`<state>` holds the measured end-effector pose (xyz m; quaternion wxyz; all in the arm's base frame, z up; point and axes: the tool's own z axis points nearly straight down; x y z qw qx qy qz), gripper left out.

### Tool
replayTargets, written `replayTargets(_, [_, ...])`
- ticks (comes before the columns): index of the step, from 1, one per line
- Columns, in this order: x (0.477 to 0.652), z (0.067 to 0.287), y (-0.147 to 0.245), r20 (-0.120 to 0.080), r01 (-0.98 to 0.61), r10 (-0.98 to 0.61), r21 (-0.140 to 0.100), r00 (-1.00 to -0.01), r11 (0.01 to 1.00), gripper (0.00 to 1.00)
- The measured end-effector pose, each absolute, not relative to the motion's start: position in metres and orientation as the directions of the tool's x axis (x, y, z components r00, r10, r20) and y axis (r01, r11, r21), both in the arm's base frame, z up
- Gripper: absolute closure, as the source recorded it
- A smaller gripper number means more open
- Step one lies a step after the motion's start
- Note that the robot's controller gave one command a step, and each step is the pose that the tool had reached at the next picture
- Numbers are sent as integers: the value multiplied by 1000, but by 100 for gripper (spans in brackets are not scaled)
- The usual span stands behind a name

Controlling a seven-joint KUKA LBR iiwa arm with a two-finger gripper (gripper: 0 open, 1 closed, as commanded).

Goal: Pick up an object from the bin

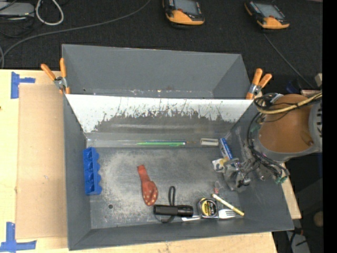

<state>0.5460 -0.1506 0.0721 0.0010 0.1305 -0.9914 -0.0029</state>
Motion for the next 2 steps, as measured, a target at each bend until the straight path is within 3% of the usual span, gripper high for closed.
replayTargets(1, [545, 123, -150, 7, -258, -258, 9, -966, 966, 100])
replayTargets(2, [546, 155, -150, 0, -257, -257, 5, -966, 966, 100])
